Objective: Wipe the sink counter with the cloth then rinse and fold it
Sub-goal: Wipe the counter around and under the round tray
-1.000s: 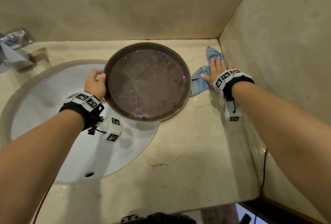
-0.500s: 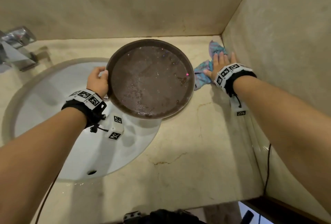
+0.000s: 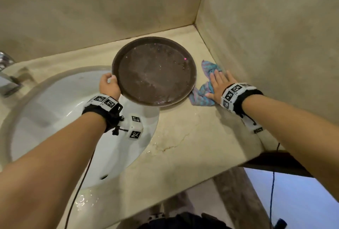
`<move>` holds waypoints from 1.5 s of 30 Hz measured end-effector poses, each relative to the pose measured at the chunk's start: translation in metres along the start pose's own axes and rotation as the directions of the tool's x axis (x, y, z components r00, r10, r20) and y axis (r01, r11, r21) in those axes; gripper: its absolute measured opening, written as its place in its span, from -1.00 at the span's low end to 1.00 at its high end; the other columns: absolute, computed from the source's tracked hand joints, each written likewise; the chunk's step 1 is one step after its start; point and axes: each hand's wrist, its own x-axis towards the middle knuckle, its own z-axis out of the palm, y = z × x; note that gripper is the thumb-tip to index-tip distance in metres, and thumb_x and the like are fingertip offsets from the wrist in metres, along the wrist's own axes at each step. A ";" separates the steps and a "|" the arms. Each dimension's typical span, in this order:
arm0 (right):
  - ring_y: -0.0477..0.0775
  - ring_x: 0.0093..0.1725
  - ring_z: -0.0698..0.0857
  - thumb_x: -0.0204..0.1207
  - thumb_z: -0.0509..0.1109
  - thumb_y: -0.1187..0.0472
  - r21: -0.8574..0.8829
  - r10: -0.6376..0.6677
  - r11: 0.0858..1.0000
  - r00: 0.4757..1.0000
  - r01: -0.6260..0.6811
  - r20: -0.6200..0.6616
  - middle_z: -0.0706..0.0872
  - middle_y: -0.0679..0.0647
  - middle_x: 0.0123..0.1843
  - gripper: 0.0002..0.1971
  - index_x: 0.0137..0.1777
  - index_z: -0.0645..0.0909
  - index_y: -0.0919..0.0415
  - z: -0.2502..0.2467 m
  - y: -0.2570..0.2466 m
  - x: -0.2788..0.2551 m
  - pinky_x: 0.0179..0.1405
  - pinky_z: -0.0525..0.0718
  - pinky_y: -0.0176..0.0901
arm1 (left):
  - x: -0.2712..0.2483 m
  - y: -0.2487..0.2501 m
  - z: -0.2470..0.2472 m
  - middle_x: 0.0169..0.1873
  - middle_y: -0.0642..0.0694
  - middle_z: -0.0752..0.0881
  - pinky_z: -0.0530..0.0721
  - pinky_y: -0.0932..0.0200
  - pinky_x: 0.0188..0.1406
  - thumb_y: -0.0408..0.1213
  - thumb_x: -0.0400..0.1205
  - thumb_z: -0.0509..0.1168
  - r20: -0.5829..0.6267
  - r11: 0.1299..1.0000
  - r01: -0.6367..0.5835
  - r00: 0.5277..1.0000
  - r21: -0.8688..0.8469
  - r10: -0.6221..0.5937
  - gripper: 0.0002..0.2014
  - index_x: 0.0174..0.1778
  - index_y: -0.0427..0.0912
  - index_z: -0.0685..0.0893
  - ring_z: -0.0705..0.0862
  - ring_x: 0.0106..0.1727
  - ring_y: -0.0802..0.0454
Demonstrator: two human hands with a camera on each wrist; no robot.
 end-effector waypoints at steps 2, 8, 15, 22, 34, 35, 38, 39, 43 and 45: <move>0.19 0.70 -0.13 0.64 -0.18 -0.25 0.005 0.007 1.000 1.000 -0.008 0.014 -0.23 0.26 0.70 -0.20 0.65 -0.30 0.32 0.008 -0.001 -0.012 0.64 -0.22 0.12 | -0.001 -0.001 0.009 0.19 -0.25 0.65 0.60 -0.15 0.32 -0.18 0.67 0.11 0.017 1.000 0.010 1.000 -0.024 -0.010 -0.67 0.31 -0.19 0.52 0.65 0.21 -0.19; 0.18 0.70 -0.15 0.65 -0.17 -0.25 0.089 0.033 0.995 0.999 -0.035 0.030 -0.26 0.24 0.69 -0.20 0.65 -0.32 0.30 0.022 -0.005 -0.031 0.64 -0.20 0.11 | -0.013 0.016 0.046 0.27 -0.34 0.60 0.69 -0.16 0.18 -0.26 0.71 0.12 0.204 0.981 0.075 0.978 -0.180 -0.038 -0.63 0.43 -0.26 0.43 0.66 0.21 -0.23; 0.19 0.70 -0.17 0.65 -0.16 -0.23 0.122 0.042 0.991 0.998 -0.047 0.038 -0.27 0.24 0.69 -0.21 0.64 -0.33 0.31 0.023 -0.008 -0.031 0.64 -0.20 0.11 | 0.027 0.019 0.074 0.12 -0.29 0.70 0.60 -0.22 0.31 -0.34 0.56 0.14 0.267 0.996 -0.069 0.962 0.051 0.053 -0.67 0.21 -0.25 0.62 0.67 0.22 -0.28; 0.20 0.70 -0.14 0.65 -0.12 -0.24 0.144 0.048 0.988 0.998 -0.052 0.027 -0.24 0.25 0.70 -0.19 0.65 -0.31 0.31 0.022 -0.009 -0.030 0.65 -0.19 0.10 | -0.010 0.040 0.048 0.39 -0.35 0.41 0.41 0.07 0.41 -0.17 0.69 0.12 0.252 0.852 -0.271 0.952 0.448 0.171 -0.61 0.40 -0.25 0.49 0.55 0.33 -0.24; 0.33 0.67 0.00 0.60 0.00 -0.27 0.244 0.104 0.965 0.994 -0.098 -0.015 -0.12 0.35 0.68 -0.13 0.66 -0.21 0.34 0.036 -0.031 -0.046 0.63 -0.02 0.13 | -0.095 0.028 0.062 -0.05 -0.18 0.76 0.58 0.19 0.06 -0.29 0.59 0.29 0.683 0.602 -0.765 0.566 0.228 0.461 -0.83 0.01 -0.23 0.72 0.70 0.01 -0.11; 0.34 0.66 0.02 0.60 0.02 -0.27 0.241 0.101 0.966 0.995 -0.092 -0.025 -0.10 0.36 0.68 -0.13 0.66 -0.19 0.34 0.036 -0.033 -0.049 0.62 0.00 0.13 | -0.103 0.023 0.066 0.00 -0.19 0.75 0.56 0.19 0.08 -0.30 0.58 0.30 0.720 0.591 -0.776 0.539 0.223 0.437 -0.81 0.06 -0.23 0.71 0.69 0.05 -0.11; 0.34 0.64 0.09 0.61 0.03 -0.25 0.223 0.096 0.971 0.994 -0.082 -0.051 -0.04 0.38 0.67 -0.14 0.65 -0.15 0.35 0.039 -0.038 -0.056 0.61 0.07 0.12 | -0.126 0.007 0.072 0.25 -0.20 0.65 0.50 0.08 0.29 -0.33 0.57 0.30 0.854 0.417 -0.879 0.387 0.229 0.347 -0.65 0.29 -0.21 0.63 0.59 0.28 -0.15; 0.35 0.64 0.12 0.61 0.03 -0.26 0.212 0.089 0.974 0.994 -0.075 -0.057 -0.02 0.39 0.67 -0.14 0.65 -0.14 0.36 0.039 -0.039 -0.059 0.60 0.10 0.12 | -0.131 0.003 0.072 0.31 -0.19 0.62 0.50 0.04 0.34 -0.32 0.57 0.30 0.882 0.332 -0.912 0.348 0.240 0.317 -0.61 0.34 -0.16 0.61 0.56 0.33 -0.17; 0.38 0.61 0.21 0.58 0.03 -0.30 0.159 0.052 0.986 0.997 -0.042 -0.060 0.03 0.40 0.66 -0.11 0.65 -0.13 0.35 0.041 -0.042 -0.075 0.56 0.23 0.14 | -0.147 -0.008 0.064 0.27 -0.14 0.59 0.53 -0.06 0.25 -0.15 0.55 0.33 0.862 0.210 -0.903 0.423 0.376 0.278 -0.69 0.21 -0.05 0.69 0.52 0.30 -0.20; 0.36 0.62 0.20 0.61 0.01 -0.27 0.092 0.020 0.996 0.998 -0.014 -0.067 0.03 0.37 0.67 -0.16 0.65 -0.09 0.34 0.041 -0.044 -0.091 0.56 0.23 0.12 | -0.155 -0.012 0.055 0.24 -0.15 0.57 0.53 -0.05 0.26 -0.12 0.55 0.34 0.840 0.260 -0.873 0.474 0.412 0.262 -0.72 0.16 -0.05 0.71 0.52 0.28 -0.18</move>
